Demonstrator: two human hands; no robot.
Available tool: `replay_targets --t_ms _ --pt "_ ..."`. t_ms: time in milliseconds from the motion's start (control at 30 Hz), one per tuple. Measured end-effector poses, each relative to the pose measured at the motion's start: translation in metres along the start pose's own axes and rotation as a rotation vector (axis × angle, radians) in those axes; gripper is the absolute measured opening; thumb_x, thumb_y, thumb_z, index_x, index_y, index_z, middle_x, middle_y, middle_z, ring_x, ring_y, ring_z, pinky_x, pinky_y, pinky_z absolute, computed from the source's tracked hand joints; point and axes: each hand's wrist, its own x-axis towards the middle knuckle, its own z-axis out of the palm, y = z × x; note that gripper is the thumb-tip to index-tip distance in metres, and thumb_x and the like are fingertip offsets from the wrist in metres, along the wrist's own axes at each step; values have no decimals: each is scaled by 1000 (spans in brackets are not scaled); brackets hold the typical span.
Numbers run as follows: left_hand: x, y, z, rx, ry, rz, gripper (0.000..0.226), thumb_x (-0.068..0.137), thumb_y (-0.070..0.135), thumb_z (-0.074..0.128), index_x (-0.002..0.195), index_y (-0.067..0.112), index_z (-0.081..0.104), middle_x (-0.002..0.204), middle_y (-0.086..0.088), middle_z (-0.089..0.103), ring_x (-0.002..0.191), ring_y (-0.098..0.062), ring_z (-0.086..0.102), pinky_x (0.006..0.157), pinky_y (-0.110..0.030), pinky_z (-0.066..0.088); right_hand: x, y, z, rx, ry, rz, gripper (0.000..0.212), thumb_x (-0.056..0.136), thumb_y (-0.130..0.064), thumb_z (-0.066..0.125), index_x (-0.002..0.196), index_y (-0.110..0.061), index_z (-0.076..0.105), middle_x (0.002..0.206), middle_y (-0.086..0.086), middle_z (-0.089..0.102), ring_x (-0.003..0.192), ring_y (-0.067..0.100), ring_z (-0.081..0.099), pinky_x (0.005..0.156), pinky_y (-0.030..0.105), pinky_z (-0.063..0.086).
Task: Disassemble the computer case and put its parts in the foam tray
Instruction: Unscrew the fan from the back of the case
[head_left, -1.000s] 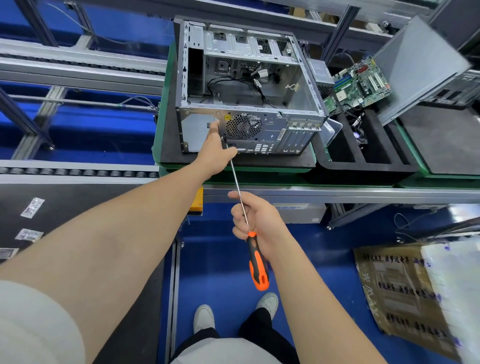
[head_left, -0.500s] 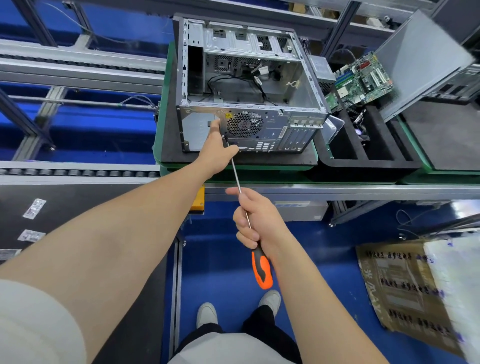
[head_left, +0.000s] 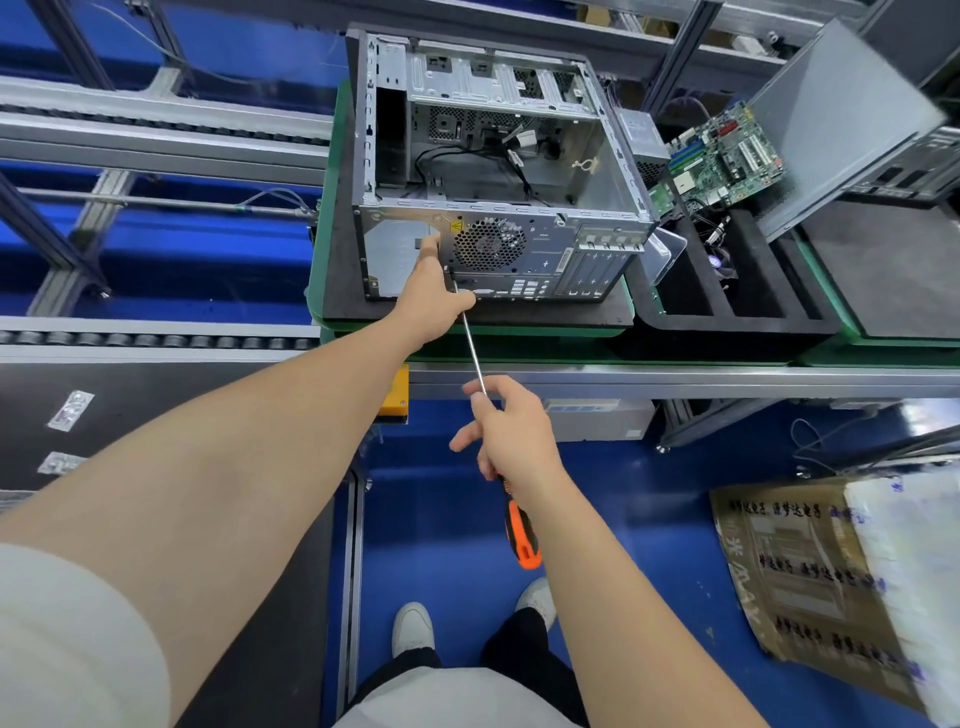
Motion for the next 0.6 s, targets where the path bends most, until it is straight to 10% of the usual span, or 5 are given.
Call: replay_targets --t_ms 167,400,600 --pt "3 1 -5 55 2 -50 75 93 20 67 155 22 24 153 -11 40 136 -34 40 112 -50 38 4 -2 -11 458 -239 188 33 110 -29 41 125 -19 70 77 15 73 36 14 39 41 25 38" --pt "2 5 -5 -137 8 -185 59 104 16 39 156 36 23 105 -14 63 84 -27 64 73 -43 58 1 -1 -11 440 -237 177 35 114 -30 37 126 -18 68 79 14 74 38 12 39 42 26 38" --pt "0 24 1 -654 71 -357 58 107 1 40 155 33 31 111 -17 67 92 -27 71 65 -28 62 1 -4 -15 389 -229 186 35 115 -28 35 125 -18 67 78 13 74 39 13 40 42 27 40"
